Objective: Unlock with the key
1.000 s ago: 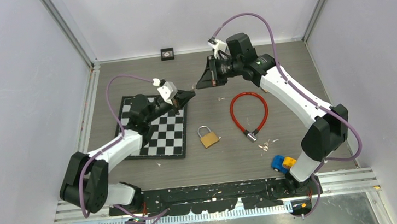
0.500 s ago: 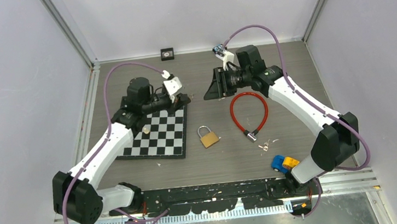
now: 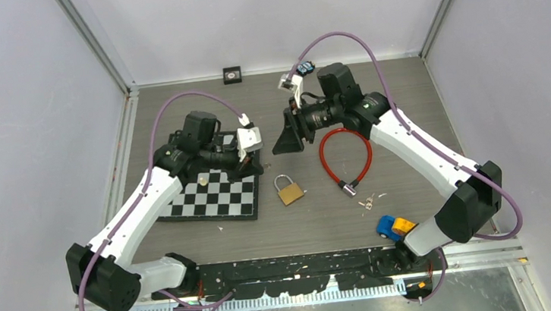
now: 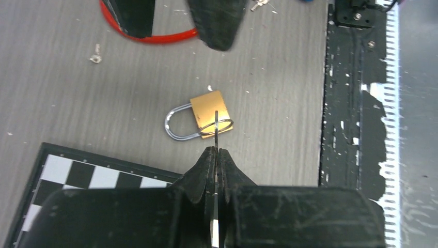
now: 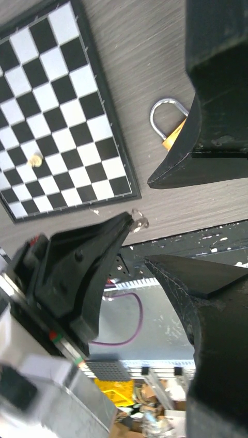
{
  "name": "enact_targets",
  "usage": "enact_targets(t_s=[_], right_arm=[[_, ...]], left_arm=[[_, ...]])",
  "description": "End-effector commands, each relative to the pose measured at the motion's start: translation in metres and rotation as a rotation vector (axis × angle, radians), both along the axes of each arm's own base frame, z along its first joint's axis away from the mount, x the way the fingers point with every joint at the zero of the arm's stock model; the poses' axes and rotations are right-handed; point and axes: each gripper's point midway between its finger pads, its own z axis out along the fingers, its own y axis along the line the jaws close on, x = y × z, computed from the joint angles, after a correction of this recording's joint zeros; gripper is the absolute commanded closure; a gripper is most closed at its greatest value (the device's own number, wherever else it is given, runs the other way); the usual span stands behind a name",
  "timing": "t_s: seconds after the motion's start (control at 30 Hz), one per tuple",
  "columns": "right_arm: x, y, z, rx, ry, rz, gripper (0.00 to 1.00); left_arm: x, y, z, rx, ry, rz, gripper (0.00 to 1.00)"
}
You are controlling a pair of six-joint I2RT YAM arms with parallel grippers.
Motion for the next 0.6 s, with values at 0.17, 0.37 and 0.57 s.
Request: enact_targets(t_s=[0.17,0.37,0.57], right_arm=[[-0.041,0.014,0.008,0.010,-0.110,0.179,0.51],[-0.043,0.021,-0.004,-0.027,-0.122,0.181,0.56],[-0.045,0.027,-0.012,-0.055,-0.126,0.191,0.60]], left_arm=[[-0.029,-0.006,0.017,-0.074,0.059,-0.085,1.00],[-0.031,-0.007,0.014,-0.081,0.071,-0.085,1.00],[-0.032,-0.007,0.013,-0.087,0.068,-0.081,1.00]])
